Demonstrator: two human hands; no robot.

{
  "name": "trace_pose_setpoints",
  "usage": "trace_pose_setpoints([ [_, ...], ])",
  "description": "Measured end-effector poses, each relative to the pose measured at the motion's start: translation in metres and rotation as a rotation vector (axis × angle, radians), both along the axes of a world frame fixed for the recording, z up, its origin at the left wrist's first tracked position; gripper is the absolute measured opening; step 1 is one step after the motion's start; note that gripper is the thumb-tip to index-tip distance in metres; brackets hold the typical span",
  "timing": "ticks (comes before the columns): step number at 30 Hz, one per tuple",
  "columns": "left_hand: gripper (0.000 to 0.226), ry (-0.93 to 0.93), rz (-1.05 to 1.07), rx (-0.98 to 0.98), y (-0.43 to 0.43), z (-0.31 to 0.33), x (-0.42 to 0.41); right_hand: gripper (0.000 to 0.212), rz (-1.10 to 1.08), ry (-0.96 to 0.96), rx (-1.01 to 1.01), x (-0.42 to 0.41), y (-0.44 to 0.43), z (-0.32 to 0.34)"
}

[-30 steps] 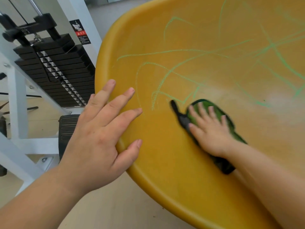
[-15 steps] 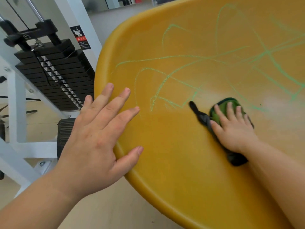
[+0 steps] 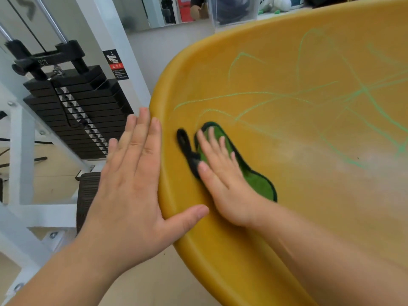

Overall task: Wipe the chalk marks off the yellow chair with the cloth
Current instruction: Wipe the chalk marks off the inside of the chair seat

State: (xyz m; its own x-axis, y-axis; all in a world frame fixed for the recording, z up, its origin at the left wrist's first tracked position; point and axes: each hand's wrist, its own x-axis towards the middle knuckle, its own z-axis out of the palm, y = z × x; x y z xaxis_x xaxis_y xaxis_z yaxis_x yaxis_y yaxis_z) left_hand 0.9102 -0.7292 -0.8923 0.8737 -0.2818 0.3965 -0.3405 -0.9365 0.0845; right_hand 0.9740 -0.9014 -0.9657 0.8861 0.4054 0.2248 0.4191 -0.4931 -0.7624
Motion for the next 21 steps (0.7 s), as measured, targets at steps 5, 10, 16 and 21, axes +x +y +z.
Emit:
trace_pose_setpoints([
  [5,0.124,0.008,-0.043,-0.071,-0.003,0.000,0.000,0.063,0.126,-0.007,-0.236,-0.026,-0.055,-0.035],
  [10,0.127,0.015,-0.063,-0.190,-0.006,-0.004,0.000,0.077,-0.453,0.230,-0.398,0.077,-0.091,-0.043],
  [16,0.127,-0.003,-0.112,-0.237,-0.005,-0.006,0.004,0.062,-0.261,0.031,0.060,0.081,0.010,0.023],
  [21,0.126,-0.013,-0.092,-0.199,-0.004,-0.006,0.003,0.054,0.057,-0.151,0.116,0.019,0.007,0.003],
])
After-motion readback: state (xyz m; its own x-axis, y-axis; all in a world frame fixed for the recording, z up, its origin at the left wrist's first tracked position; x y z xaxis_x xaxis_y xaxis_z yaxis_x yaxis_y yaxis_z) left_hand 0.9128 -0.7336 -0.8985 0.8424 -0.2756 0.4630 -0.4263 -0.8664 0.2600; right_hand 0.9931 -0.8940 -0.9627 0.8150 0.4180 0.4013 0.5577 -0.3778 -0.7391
